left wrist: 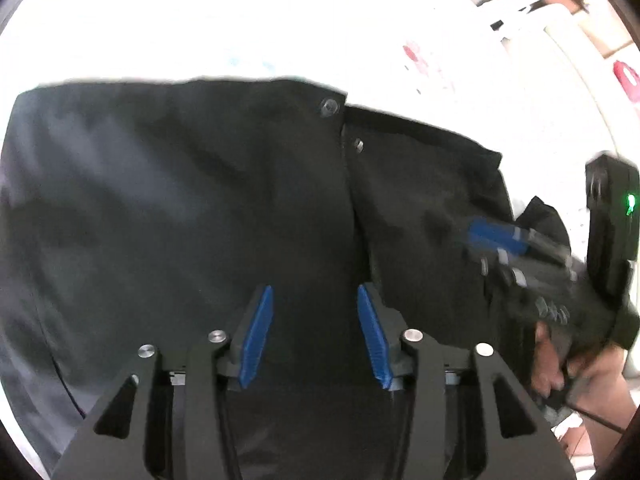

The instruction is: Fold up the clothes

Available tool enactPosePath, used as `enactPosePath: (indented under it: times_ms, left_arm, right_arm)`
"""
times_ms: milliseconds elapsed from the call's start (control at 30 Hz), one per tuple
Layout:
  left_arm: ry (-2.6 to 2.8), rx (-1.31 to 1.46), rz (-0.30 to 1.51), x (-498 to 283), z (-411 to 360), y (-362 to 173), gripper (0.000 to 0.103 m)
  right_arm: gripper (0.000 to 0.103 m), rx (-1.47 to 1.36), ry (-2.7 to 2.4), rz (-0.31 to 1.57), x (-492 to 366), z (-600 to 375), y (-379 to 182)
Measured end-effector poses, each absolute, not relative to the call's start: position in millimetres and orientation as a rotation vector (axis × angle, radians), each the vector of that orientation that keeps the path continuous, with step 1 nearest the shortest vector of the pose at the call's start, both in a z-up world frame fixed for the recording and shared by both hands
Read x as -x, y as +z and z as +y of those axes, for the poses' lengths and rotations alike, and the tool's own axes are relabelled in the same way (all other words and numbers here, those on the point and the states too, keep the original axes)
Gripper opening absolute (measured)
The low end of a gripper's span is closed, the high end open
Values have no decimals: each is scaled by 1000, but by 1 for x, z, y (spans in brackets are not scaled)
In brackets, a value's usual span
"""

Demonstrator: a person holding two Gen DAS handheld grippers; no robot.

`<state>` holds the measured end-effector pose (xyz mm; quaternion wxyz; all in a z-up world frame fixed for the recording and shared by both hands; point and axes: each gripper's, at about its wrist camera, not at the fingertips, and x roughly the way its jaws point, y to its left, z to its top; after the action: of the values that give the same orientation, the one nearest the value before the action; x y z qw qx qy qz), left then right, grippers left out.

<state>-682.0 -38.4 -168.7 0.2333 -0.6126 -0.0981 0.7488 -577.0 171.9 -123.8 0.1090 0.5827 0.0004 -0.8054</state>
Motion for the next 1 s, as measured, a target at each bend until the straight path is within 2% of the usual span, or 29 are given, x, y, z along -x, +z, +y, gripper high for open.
enactPosePath:
  times_ms: [67,200,267,333,400,433,467,600,700,767,833,867,933,1000]
  left_arm:
    - [1974,1662,-292,694,-13,-165,30]
    - [1892,1799,-316,710,19,-193,34]
    - [1855,1865,-391,717,20,-213,45]
    - [1896,1868,-457,727,15,-221,45]
    - [1935,1830,-505,733,17,-219,39]
    - [1953,1808,-526,736,19,-217,13]
    - [1973,1783,-504,738,23,-210,11]
    - [2073,1651,-331,741,37,-165,10]
    - [2187,1547,-186,749,38,-129,10]
    - [2224,1555,-101,765,35,-134,10]
    - [2155,1721,-54,782,29,-174,11]
    - [2100,1811,-36,786,24,-196,16]
    - [2008,1919,-59,785,33,-225,16]
    - [2080,1809,-103,783,30,-204,18]
  right_arm:
    - [66,-1693,-2566,114,595,183,-109]
    - [71,-1742,-2645,-150,602,237,-95]
    - [71,-1803,-2628,-171,600,261,-100]
    - [71,-1858,-2607,-132,598,282,-112]
    - [72,-1885,-2583,-113,595,301,-116]
    - [73,-1905,-2539,-135,596,306,-125]
    - [74,-1924,-2496,-156,598,310,-134]
    - [74,-1954,-2311,-240,600,311,-156]
    - [74,-1878,-2334,-255,605,304,-150]
    - [74,-1816,-2395,-261,611,301,-141]
    - [74,-1813,-2486,-243,618,302,-138]
    - [74,-1857,-2530,-222,623,304,-141]
    - [74,-1981,-2593,-158,631,313,-155]
    - [73,-2006,-2583,-145,636,324,-161]
